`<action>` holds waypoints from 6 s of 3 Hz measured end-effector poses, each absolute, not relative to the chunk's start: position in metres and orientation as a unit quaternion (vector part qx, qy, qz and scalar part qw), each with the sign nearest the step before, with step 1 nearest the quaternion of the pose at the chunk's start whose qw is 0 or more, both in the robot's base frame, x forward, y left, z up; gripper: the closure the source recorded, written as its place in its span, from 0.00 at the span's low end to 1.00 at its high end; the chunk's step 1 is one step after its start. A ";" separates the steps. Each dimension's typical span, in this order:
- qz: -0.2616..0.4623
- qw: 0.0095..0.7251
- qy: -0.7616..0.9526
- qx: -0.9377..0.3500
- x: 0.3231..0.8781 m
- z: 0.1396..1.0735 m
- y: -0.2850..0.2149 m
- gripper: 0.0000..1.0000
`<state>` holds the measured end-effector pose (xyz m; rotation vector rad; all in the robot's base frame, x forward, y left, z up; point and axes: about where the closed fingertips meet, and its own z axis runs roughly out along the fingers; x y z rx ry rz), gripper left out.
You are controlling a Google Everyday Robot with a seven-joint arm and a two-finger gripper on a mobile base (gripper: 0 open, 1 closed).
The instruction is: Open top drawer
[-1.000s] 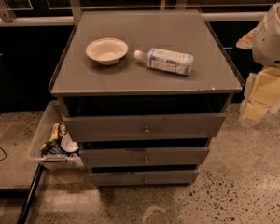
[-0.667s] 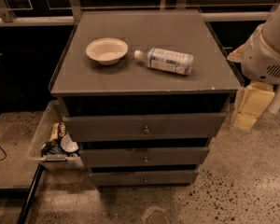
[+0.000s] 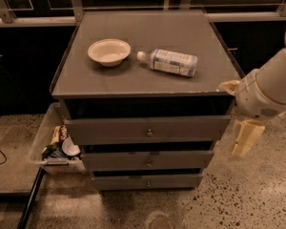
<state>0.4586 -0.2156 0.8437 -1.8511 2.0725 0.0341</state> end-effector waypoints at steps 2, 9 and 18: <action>0.032 0.200 0.708 -0.676 0.465 0.806 -0.220 0.00; 0.057 0.264 0.612 -0.743 0.568 0.656 -0.199 0.00; 0.100 0.257 0.604 -0.748 0.566 0.649 -0.192 0.85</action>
Offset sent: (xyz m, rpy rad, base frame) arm 0.0049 -0.0041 -0.0320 0.0449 -0.0077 0.0504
